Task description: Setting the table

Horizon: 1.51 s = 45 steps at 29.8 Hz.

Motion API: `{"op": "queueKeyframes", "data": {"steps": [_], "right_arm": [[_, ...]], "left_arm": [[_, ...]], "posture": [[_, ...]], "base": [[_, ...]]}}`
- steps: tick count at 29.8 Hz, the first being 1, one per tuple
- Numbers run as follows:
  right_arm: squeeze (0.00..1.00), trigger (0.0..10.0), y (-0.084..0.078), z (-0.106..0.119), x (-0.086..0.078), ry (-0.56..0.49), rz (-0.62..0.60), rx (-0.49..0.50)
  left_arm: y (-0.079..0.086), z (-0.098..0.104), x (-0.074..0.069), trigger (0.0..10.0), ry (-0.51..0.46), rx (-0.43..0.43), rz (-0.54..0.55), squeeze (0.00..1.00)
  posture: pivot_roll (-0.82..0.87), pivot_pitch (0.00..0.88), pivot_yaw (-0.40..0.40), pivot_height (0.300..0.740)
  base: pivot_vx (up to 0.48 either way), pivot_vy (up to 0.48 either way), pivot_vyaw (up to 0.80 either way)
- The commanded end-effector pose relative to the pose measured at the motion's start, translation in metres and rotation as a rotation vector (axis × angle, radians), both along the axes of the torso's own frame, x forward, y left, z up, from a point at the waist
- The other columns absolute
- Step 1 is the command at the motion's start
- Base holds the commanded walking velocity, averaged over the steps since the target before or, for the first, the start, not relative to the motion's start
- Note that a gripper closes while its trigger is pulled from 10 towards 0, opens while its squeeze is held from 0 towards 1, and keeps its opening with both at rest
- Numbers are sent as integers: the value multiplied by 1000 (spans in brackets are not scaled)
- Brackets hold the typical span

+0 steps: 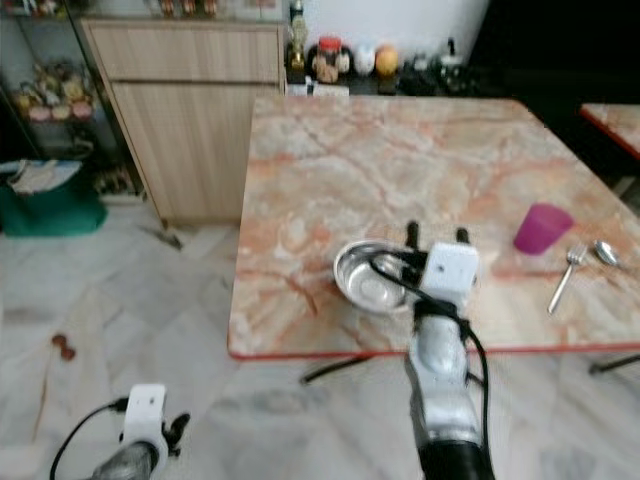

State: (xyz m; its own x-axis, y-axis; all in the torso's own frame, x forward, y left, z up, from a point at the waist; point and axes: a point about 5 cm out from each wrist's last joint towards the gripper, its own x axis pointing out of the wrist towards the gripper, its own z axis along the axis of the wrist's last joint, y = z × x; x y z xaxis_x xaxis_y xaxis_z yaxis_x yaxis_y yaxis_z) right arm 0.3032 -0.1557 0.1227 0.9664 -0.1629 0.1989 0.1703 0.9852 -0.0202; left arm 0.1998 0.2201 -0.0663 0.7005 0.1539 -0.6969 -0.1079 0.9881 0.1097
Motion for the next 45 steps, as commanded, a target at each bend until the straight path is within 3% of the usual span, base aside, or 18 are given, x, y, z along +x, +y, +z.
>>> {"op": "queueKeyframes", "data": {"steps": [1, 12, 16, 18, 30, 31, 32, 33, 39, 40, 41, 42, 45], "right_arm": [[0, 10000, -12, -2, -4, 5, -32, -7], [0, 10000, -25, -7, -8, 36, -80, 58], [0, 10000, -36, -16, -8, 86, -126, 281], [0, 10000, -39, -19, -6, 103, -116, 315], [0, 10000, -51, -23, -1, 171, -116, 366], [75, 10000, -53, -23, -1, 170, -116, 369], [780, 10000, -56, -23, -1, 172, -122, 379], [1000, 10000, -59, -23, -1, 173, -127, 386], [1000, 10000, -86, -18, 0, 184, -161, 387], [757, 10000, -87, -18, 0, 191, -146, 399], [757, 10000, -88, -19, 0, 197, -134, 408], [0, 10000, -88, -20, 0, 199, -123, 418], [0, 10000, -89, -27, 0, 241, -67, 452]], "left_arm": [[-5, -2, -2, 10000, 10, -11, 5, 0], [-5, -2, -2, 10000, 8, -16, 2, 0], [-6, -2, -1, 10000, 13, -12, -5, 0], [-6, -2, -1, 10000, 14, -11, -7, 0], [-5, -2, -1, 10000, 17, -5, -10, 0], [-5, -2, -1, 10000, 18, -5, -9, 0], [-5, -2, -1, 10000, 18, -6, -8, 0], [-5, -2, -1, 10000, 18, -6, -8, 0], [-5, -2, -1, 10000, 17, -8, -6, 0], [-5, -2, -1, 10000, 17, -8, -5, 0], [-5, -2, -1, 10000, 18, -8, -5, 0], [-5, -2, -1, 10000, 18, -8, -4, 0], [-5, -2, -1, 10000, 17, -9, -2, 0]], "posture": [[-45, 0, -42, 740], [-50, 0, -42, 740], [-50, 0, -43, 740], [-50, 0, -43, 740], [-52, 0, -42, 740], [-52, 0, -42, 740], [-52, 0, -42, 740], [-52, 0, -42, 740], [-57, 0, -42, 740], [-57, 0, -42, 740], [-57, 0, -42, 740], [-57, 0, -42, 740], [-54, 0, -41, 740]], "base": [[0, 0, 0], [0, 0, 0], [0, 0, 0], [0, 0, 0], [0, 0, 0], [0, 0, 0], [0, 0, 0], [0, 0, 0], [0, 0, 0], [0, 0, 0], [0, 0, 0], [0, 0, 0], [0, 0, 0]]}}
